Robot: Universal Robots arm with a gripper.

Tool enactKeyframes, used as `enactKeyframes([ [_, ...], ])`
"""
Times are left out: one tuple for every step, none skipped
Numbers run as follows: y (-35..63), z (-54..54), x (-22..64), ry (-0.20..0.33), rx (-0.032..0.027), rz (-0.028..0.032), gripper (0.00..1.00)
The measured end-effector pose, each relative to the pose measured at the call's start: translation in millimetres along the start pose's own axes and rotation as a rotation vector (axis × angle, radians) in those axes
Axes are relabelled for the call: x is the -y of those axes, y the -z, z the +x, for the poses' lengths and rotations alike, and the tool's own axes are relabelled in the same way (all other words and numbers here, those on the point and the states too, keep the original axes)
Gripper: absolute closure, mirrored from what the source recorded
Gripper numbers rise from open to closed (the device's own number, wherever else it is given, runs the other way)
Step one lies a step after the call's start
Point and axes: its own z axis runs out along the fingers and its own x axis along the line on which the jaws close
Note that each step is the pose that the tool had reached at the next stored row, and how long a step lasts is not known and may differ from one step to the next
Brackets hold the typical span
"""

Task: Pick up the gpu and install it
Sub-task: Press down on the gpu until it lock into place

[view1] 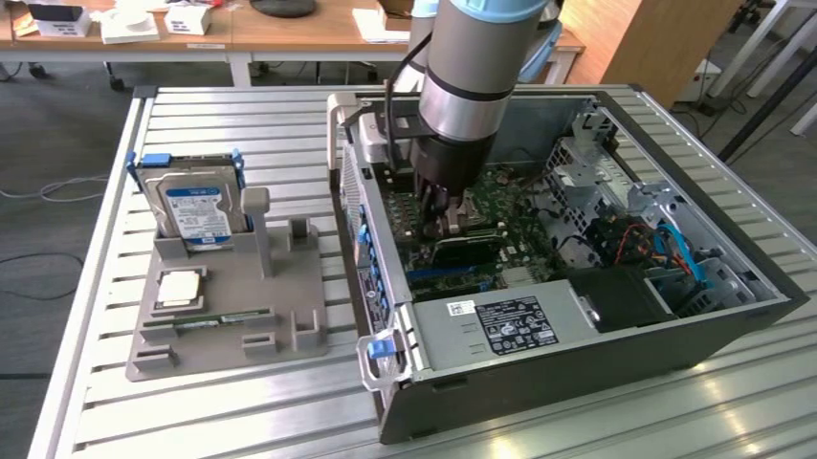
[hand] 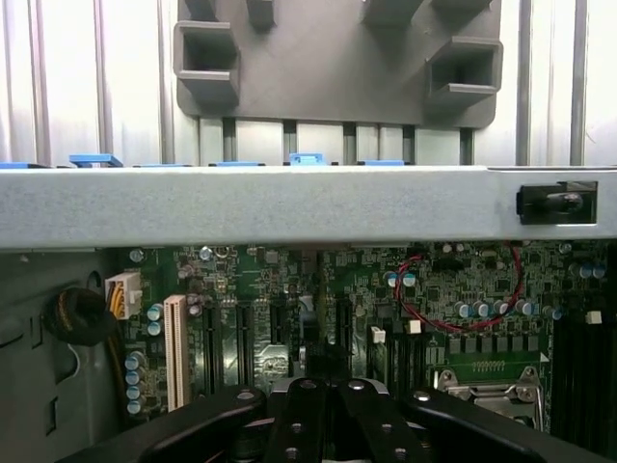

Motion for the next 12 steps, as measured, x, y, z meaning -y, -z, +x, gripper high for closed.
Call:
enactKeyframes([
  [-0.2, 0.0, 0.0, 0.000, 0.0003, 0.0001, 0.89],
  [-1.0, 0.0, 0.0, 0.000, 0.0005, 0.0002, 0.89],
  [-1.0, 0.0, 0.0, 0.000, 0.0003, 0.0002, 0.89],
  [-1.1, 0.0, 0.0, 0.000, 0.0003, 0.0002, 0.89],
  [-1.1, 0.0, 0.0, 0.000, 0.0002, 0.0002, 0.89],
  [-1.0, 0.0, 0.0, 0.000, 0.0002, 0.0001, 0.89],
  [-1.1, 0.0, 0.0, 0.000, 0.0003, 0.0001, 0.89],
  [-1.1, 0.0, 0.0, 0.000, 0.0003, 0.0001, 0.89],
  [-1.1, 0.0, 0.0, 0.000, 0.0003, 0.0001, 0.89],
  [-1.2, 0.0, 0.0, 0.000, 0.0004, 0.0001, 0.89],
  [-1.5, 0.0, 0.0, 0.000, 0.0009, 0.0001, 0.89],
  [-1.7, 0.0, 0.0, 0.000, 0.0013, 0.0001, 0.89],
])
